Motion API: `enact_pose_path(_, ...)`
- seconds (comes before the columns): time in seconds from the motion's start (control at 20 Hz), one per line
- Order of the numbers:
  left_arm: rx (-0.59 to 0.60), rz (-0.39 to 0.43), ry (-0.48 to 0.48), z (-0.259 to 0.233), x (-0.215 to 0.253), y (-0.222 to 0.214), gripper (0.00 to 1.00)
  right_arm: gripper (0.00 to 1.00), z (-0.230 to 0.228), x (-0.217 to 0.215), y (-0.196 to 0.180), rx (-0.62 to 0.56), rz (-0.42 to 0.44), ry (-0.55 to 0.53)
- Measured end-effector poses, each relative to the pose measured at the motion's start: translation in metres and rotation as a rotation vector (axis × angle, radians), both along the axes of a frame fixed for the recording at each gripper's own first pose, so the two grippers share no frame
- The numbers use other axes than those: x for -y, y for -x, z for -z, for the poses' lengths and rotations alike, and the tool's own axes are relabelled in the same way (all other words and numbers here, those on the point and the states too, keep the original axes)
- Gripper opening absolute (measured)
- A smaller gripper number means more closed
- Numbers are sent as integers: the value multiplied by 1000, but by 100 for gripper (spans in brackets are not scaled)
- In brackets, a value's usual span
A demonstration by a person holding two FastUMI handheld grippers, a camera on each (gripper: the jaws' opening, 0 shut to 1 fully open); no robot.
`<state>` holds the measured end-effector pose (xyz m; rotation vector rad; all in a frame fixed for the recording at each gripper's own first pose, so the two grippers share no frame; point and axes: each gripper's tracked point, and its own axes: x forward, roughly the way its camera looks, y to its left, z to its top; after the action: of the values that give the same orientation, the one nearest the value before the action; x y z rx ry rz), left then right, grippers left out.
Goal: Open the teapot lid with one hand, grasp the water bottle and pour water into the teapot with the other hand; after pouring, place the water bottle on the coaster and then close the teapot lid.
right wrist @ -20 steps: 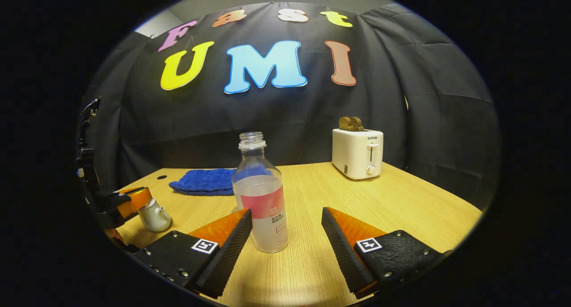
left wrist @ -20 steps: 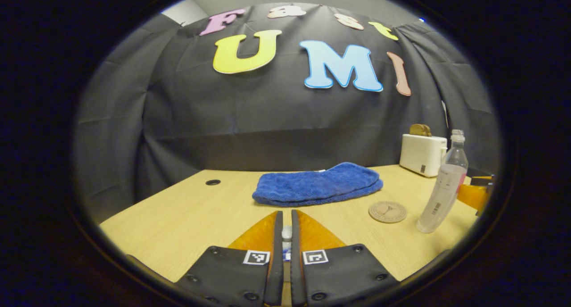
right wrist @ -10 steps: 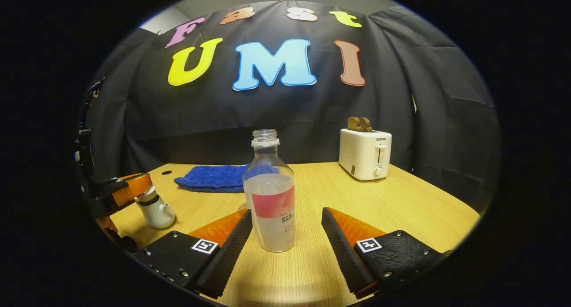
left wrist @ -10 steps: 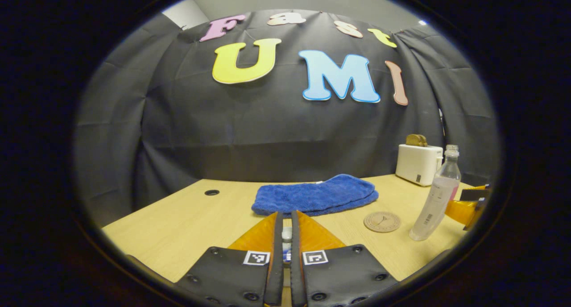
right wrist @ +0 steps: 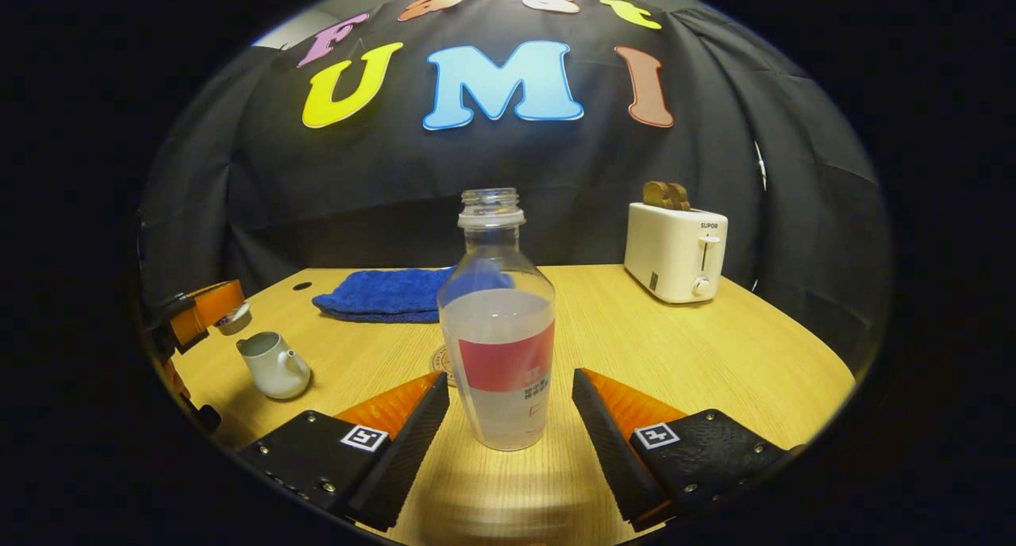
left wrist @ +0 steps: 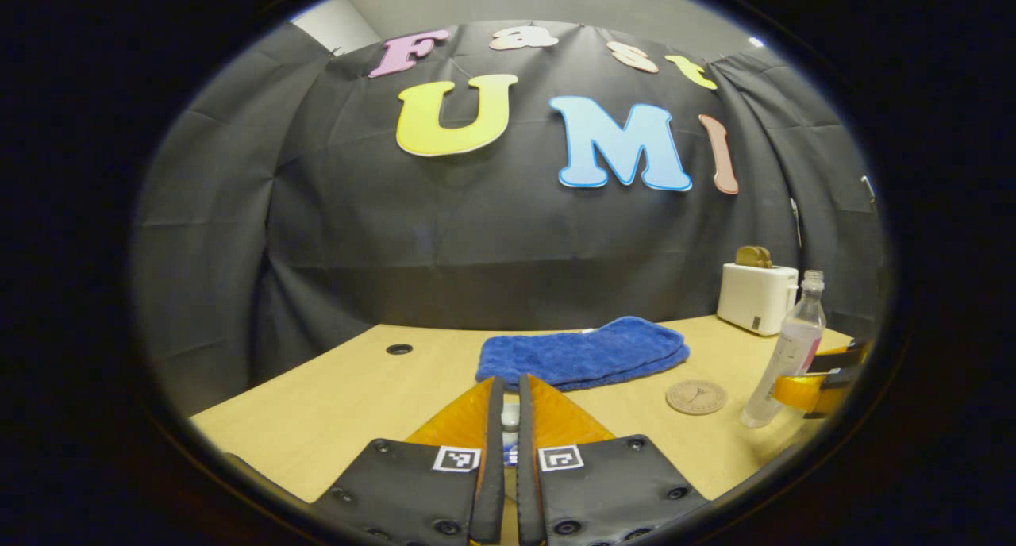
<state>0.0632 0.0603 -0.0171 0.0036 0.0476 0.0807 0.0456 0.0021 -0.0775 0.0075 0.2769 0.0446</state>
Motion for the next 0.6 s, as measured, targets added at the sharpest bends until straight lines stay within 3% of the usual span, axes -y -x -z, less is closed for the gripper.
enact_pose_path(0.15, -7, -16, 11, 0, -17, 4, 14, 95, 7, 1, -7, -27, 5, 32)
enact_pose_path(0.35, -27, -39, 22, 7, -36, 10, 14, 78, 11, -2, -14, -38, 6, 64)
enact_pose_path(0.6, -43, -51, 43, 16, -50, 16, 14, 77, 1, -10, -15, -25, -12, 171)
